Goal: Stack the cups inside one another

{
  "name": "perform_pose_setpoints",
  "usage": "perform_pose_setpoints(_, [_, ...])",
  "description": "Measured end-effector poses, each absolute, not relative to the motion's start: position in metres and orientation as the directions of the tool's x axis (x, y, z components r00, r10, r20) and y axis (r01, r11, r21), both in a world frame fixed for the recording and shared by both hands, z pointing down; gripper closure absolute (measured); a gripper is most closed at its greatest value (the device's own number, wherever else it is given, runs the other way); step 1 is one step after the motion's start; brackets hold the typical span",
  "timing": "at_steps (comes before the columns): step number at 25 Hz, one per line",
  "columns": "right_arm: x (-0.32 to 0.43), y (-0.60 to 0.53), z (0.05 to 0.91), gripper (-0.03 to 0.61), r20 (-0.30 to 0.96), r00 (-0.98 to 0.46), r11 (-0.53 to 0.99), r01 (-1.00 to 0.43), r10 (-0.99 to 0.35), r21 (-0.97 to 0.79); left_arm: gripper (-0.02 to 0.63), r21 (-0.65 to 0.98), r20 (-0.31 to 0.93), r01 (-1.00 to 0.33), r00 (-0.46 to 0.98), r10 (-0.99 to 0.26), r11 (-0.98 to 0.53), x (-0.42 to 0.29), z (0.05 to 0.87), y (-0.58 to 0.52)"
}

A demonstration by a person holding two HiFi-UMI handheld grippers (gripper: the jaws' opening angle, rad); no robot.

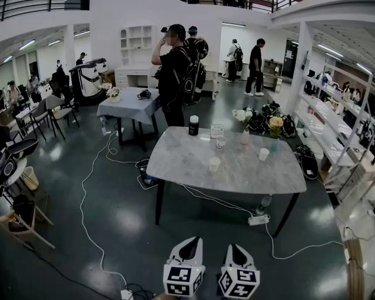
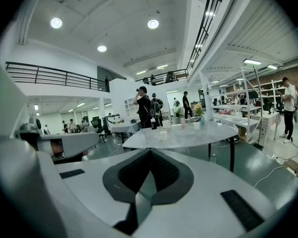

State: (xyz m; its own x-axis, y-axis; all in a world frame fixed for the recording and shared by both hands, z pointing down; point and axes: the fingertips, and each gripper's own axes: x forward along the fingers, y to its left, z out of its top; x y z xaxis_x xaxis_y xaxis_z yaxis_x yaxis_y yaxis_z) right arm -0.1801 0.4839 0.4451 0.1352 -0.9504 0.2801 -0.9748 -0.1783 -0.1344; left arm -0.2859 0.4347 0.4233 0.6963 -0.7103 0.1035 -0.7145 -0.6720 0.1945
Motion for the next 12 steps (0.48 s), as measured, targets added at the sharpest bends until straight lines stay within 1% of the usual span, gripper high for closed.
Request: perform_pose_setpoints(12, [-0.194, 0.468, 0.441, 0.572, 0.27, 0.162, -0.207, -0.967, -0.949, -0.147, 0.618, 0.174, 0.095, -0.694, 0.718, -0.689, -0.699, -0.3, 0.418, 0.417])
